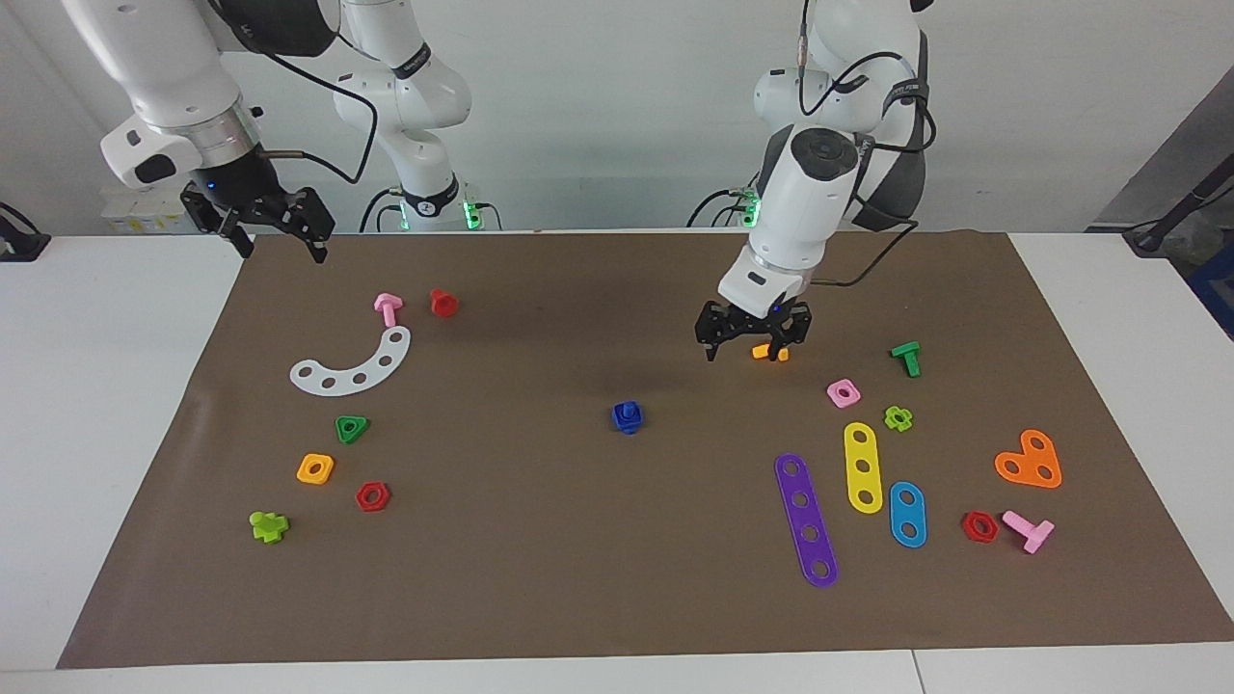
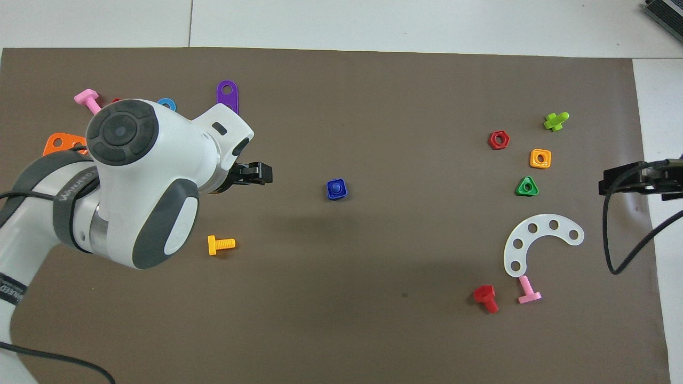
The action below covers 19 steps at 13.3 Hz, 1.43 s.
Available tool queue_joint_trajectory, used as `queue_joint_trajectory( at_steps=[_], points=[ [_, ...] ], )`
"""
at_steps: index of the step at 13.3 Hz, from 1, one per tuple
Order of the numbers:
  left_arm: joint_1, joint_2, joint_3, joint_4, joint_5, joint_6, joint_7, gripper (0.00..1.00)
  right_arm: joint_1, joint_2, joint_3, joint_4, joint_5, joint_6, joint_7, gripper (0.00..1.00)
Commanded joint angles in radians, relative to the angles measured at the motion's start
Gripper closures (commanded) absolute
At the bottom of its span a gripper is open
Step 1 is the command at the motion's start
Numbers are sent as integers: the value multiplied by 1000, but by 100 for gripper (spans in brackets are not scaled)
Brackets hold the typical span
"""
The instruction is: Unscrew and place screws in storage area
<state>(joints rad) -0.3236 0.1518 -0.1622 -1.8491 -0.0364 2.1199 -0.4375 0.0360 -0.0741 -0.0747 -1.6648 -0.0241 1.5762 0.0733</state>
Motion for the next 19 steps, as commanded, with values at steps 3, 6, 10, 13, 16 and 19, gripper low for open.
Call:
queue_joint_trajectory(
  at_steps=[3,6,10,13,16,19],
  points=[
    [-100,116,19,51,-10,109,-118,0,-4,-23,1,-23,-14,-4,-18,0],
    [-165,251,32,158,3,107,-164,0,-4,-23,1,-23,-14,-2,-18,0],
    [-192,327,30,214,90,114,-213,0,-5,-23,1,-23,-14,-4,-20,0],
    [-210,341,29,206,101,135,-213,1,-7,-23,1,-23,-14,-4,-20,0],
    [-213,344,29,202,113,144,-213,2,-8,-27,1,-32,-14,-2,-24,0],
    [-215,362,29,200,115,170,-213,5,-10,-29,1,-35,-14,-2,-24,0]
  ],
)
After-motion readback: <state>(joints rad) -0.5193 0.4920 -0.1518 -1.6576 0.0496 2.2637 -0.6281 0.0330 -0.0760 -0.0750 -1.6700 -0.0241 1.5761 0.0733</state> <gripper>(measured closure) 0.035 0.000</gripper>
